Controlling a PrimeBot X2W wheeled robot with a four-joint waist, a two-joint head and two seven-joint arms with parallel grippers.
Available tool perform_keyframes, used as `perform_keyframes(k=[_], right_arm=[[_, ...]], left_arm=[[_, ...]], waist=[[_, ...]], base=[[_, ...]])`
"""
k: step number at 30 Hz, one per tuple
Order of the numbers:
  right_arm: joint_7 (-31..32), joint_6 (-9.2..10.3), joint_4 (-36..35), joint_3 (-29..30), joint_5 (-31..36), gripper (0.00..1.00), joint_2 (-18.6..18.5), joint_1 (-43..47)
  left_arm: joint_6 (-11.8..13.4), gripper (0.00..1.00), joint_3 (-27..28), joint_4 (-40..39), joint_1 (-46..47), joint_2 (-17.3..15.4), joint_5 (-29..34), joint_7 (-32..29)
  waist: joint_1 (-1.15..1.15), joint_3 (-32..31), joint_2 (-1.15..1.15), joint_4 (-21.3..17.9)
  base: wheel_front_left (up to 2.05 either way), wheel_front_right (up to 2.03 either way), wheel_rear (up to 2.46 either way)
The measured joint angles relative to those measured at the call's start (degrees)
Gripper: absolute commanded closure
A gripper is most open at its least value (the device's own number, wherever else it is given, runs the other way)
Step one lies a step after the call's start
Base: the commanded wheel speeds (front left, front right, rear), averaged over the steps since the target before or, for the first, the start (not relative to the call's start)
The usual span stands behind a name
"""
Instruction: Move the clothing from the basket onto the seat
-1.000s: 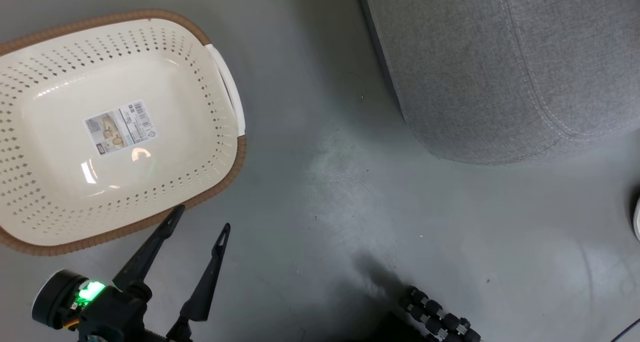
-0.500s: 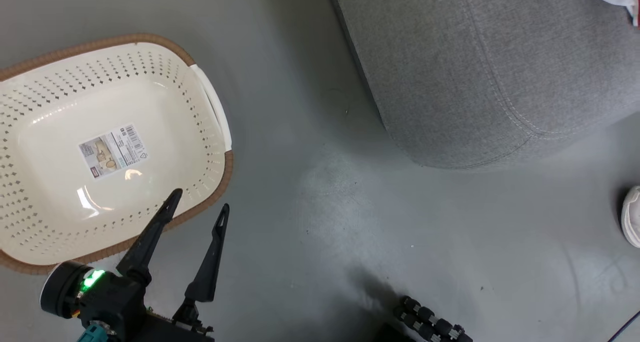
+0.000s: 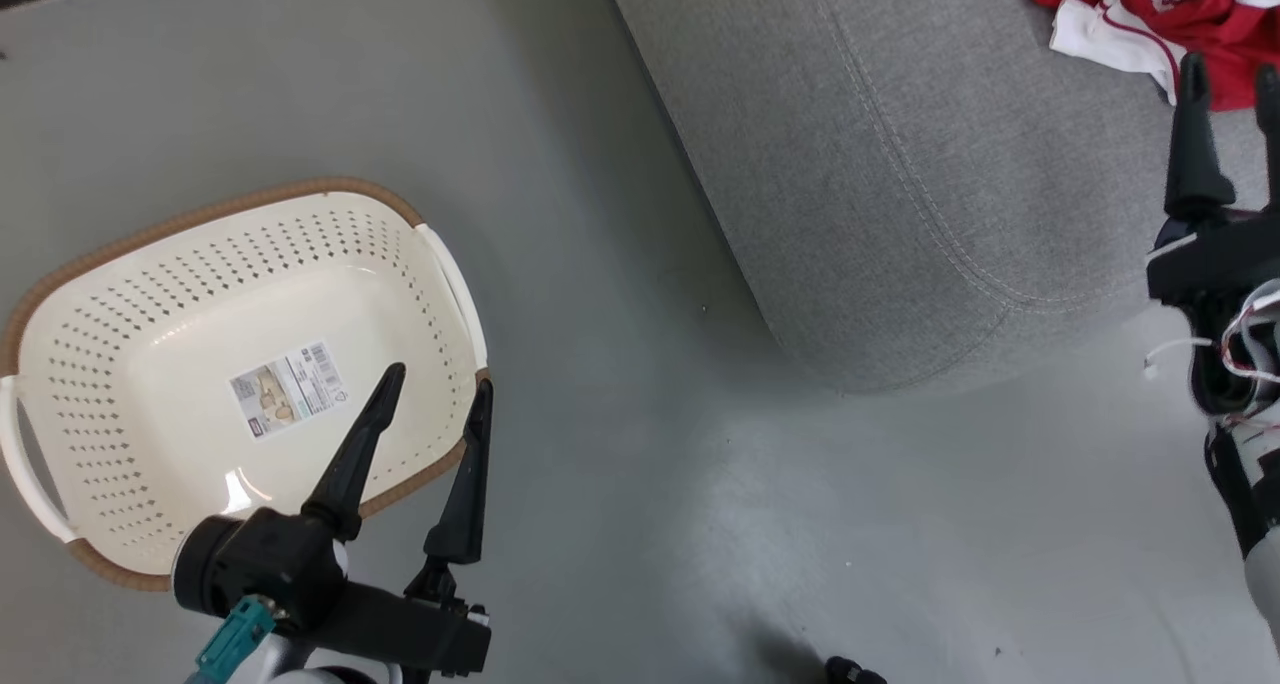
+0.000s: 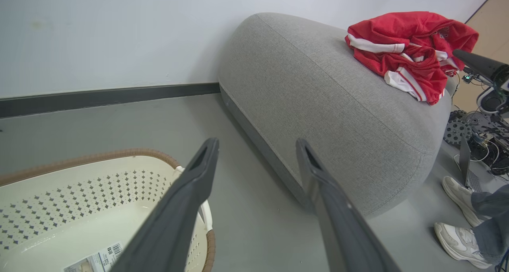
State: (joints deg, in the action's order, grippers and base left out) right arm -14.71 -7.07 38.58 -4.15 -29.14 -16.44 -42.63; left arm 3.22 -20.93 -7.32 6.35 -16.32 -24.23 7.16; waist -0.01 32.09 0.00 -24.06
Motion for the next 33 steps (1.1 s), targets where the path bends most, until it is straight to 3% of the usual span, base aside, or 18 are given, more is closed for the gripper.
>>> perform_keyframes(k=[9, 19, 33], right_arm=[[0.00, -0.01, -7.11, -3.65, -0.12, 0.00, 3.15, 9.85], [0.01, -0.02, -7.33, -9.48, 2.03, 0.00, 4.11, 15.17], [0.01, -0.01, -6.11, -7.87, 2.05, 0.00, 5.90, 30.94]], left_arm=[[1.38, 0.00, 1.31, 8.89, 2.83, 6.99, -2.22, 4.64], [2.32, 0.00, 5.24, 17.82, 1.45, 9.54, -4.47, 6.19], [2.23, 0.00, 4.41, 27.04, -1.15, 10.66, -4.31, 6.83]], waist=[[0.00, -6.26, 0.00, 4.19], [0.00, -13.39, -0.01, 11.32], [0.00, -24.11, -0.01, 22.40]], base=[[0.00, 0.00, 0.00], [0.00, 0.00, 0.00], [0.00, 0.00, 0.00]])
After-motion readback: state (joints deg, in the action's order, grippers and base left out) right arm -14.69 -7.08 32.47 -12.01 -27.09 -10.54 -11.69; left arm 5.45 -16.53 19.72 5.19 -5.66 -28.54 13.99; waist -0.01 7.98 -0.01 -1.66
